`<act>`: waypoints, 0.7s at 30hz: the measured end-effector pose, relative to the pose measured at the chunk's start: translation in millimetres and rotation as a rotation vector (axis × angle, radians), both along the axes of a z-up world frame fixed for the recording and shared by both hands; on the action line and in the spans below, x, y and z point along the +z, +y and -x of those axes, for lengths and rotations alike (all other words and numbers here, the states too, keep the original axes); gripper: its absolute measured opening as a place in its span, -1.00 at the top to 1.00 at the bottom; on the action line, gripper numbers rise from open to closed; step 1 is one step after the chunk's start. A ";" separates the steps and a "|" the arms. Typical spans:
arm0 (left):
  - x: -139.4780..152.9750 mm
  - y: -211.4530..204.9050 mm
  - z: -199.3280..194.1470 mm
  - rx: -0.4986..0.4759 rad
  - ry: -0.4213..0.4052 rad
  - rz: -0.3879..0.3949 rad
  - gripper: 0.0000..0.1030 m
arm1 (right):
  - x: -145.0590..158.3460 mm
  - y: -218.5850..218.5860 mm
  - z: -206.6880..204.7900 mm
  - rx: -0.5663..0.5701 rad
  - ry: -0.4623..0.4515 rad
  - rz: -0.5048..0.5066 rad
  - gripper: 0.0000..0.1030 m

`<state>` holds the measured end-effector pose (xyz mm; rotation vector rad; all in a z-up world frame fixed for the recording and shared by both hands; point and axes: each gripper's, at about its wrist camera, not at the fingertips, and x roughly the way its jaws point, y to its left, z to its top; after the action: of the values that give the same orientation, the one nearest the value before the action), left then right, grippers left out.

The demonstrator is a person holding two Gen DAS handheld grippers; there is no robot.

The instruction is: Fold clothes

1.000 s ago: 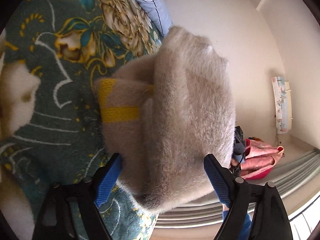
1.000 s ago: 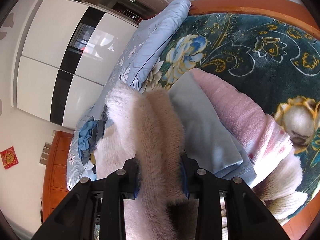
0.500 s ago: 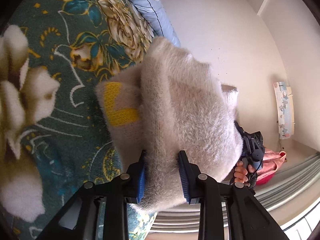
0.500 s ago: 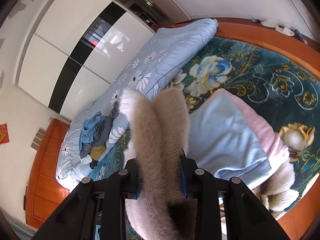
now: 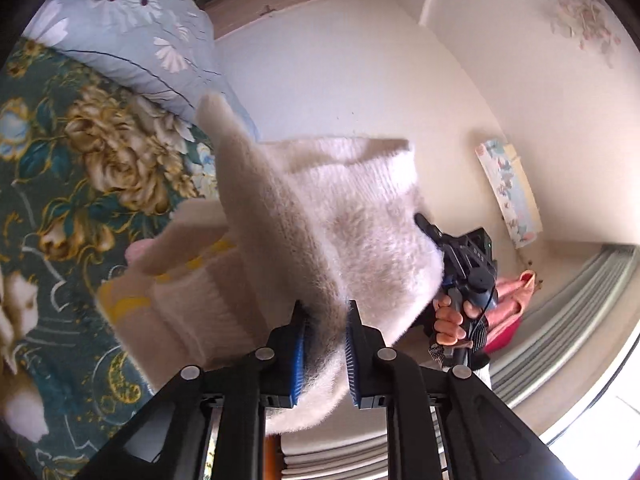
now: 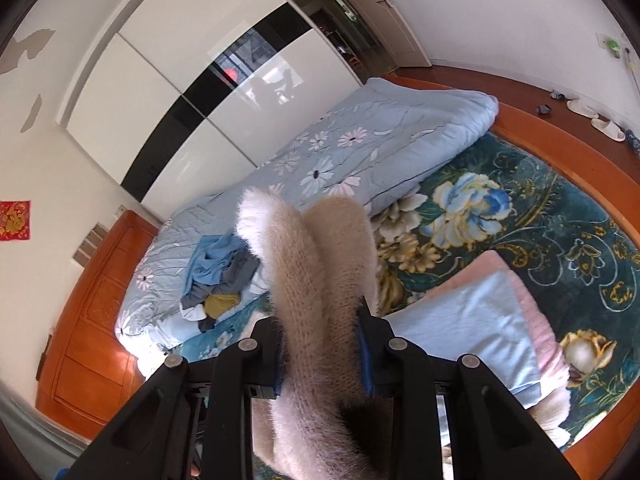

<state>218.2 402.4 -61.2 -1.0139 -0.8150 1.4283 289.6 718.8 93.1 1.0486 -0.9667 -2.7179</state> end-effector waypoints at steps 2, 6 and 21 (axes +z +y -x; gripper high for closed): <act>-5.2 18.8 1.6 -0.025 -0.015 0.037 0.66 | -20.3 23.4 -1.1 -0.046 -0.031 0.027 0.44; -24.8 6.6 6.3 0.013 -0.025 0.126 0.57 | -77.0 67.0 -9.7 -0.155 -0.115 0.112 0.45; -167.8 -61.9 5.0 0.031 -0.542 -0.107 -1.00 | -147.4 88.6 -18.0 -0.228 -0.185 0.224 0.44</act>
<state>213.2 340.5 -229.0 -1.3318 -1.2874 1.1286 307.6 807.4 -54.3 1.2289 -1.4657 -2.6313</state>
